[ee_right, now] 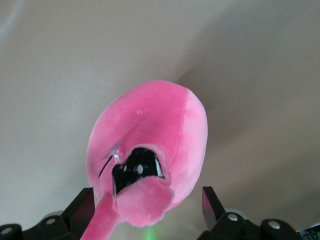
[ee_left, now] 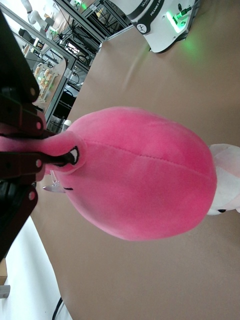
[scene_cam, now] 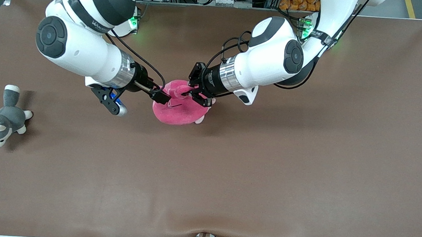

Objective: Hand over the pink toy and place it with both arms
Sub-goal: 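Grasp the pink toy's tail with the right gripper, open the left gripper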

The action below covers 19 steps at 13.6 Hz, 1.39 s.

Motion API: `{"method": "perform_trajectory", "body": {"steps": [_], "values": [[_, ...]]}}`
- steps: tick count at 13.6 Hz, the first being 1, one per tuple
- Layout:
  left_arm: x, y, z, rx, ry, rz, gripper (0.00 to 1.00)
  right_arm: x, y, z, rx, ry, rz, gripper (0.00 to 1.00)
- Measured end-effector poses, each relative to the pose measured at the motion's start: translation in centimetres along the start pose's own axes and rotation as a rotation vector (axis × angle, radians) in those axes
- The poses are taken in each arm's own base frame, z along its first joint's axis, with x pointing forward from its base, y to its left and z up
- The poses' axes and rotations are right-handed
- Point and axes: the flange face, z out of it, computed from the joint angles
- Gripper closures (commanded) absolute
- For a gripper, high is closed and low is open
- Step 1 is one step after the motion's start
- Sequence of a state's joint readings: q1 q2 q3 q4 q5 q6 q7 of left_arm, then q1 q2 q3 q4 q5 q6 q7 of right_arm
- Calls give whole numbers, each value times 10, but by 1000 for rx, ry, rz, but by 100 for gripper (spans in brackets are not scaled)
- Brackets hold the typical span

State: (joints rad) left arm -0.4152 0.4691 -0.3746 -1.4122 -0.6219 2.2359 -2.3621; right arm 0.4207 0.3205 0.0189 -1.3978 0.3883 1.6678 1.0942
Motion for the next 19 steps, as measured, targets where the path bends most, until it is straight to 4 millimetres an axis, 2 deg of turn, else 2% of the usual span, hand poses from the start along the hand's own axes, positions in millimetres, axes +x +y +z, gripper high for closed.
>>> {"method": "perform_trajectory", "body": {"steps": [2,3,4,5,8,9,14,15,16,17,19], "values": [[-1,2,-4,-6,-6,-1,100,3,-2,9,-13,-6,2,6],[-2,3,-6,-8,-10,-2,100,2,-3,12,-17,-8,1,11],[-3,4,-8,-9,-15,-1,100,1,-4,14,-19,-9,-1,31],[-4,4,-9,-10,-17,0,100,0,-4,14,-19,-8,-2,40],[-5,3,-10,-10,-19,1,100,0,-5,14,-17,-8,-3,93],[-5,3,-10,-10,-19,1,100,0,-5,14,-17,-8,-4,100],[-5,3,-10,-10,-19,1,100,1,-5,10,-9,-3,-2,100],[-5,3,-10,-10,-19,1,82,2,-5,10,-8,-2,-1,100],[-5,4,-11,-11,-20,1,5,2,-5,9,-7,-1,0,100],[-5,4,-11,-12,-20,0,0,2,-5,9,-6,-1,0,100],[-6,6,-17,-22,-24,5,0,3,-5,9,-8,-1,2,100]]}}
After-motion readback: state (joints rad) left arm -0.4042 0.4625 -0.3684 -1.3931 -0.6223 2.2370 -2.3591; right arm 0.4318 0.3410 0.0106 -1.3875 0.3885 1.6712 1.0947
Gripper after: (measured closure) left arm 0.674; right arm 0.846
